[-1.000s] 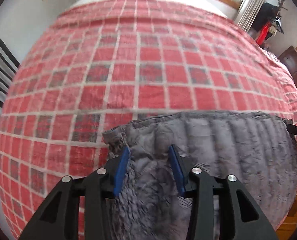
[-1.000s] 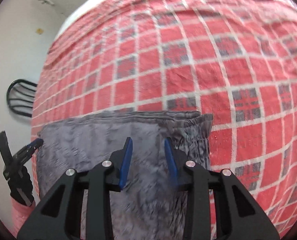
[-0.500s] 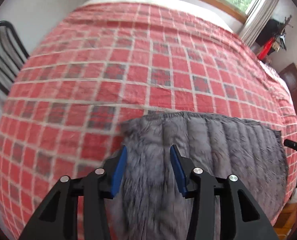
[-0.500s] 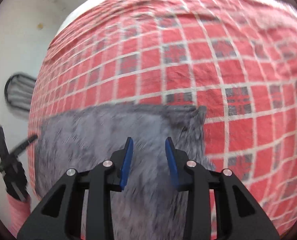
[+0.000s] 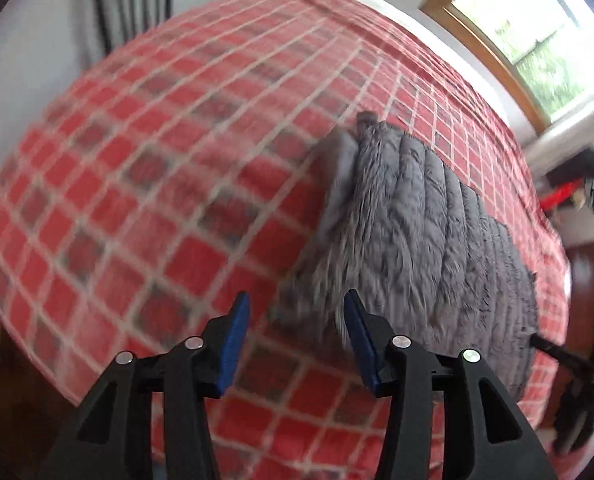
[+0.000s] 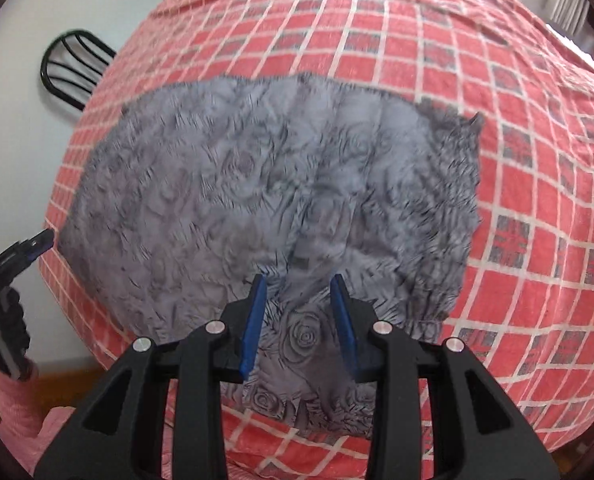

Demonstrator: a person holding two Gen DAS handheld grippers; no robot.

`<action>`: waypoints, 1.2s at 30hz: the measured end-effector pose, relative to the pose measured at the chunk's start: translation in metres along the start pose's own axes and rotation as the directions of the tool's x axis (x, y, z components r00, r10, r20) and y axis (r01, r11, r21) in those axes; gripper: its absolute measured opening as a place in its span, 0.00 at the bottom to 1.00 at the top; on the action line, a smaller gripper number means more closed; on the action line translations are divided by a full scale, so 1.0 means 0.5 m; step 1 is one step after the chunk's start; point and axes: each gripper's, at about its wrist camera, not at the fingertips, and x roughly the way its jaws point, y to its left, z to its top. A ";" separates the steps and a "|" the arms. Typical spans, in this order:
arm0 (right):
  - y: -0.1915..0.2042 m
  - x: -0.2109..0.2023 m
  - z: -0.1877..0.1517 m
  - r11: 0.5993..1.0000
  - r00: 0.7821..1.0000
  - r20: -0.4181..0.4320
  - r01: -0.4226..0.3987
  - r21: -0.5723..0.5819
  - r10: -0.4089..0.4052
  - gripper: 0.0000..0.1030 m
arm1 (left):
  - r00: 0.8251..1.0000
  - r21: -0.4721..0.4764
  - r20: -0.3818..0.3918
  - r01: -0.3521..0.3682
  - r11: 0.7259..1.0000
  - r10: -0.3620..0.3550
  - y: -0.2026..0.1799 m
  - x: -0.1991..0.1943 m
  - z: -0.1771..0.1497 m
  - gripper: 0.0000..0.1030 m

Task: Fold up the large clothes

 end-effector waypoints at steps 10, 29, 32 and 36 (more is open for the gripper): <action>-0.017 0.083 0.011 0.999 0.999 -0.039 -0.035 0.031 0.037 0.29 | 0.990 -0.214 0.055 0.142 0.966 -0.133 0.020 0.062 -0.061 0.53; -0.074 0.093 0.002 0.975 0.984 -0.038 -0.165 0.146 0.172 0.21 | 0.988 -0.155 0.119 0.118 0.981 -0.101 -0.033 0.094 -0.017 0.21; -0.077 0.097 0.004 0.976 0.985 -0.039 -0.162 0.146 0.169 0.21 | 0.981 -0.049 0.163 0.112 0.992 -0.103 -0.074 0.060 -0.020 0.18; -0.075 0.102 0.009 0.976 0.986 -0.038 -0.156 0.148 0.164 0.21 | 0.968 0.067 0.188 0.157 0.985 -0.167 -0.126 0.028 -0.023 0.17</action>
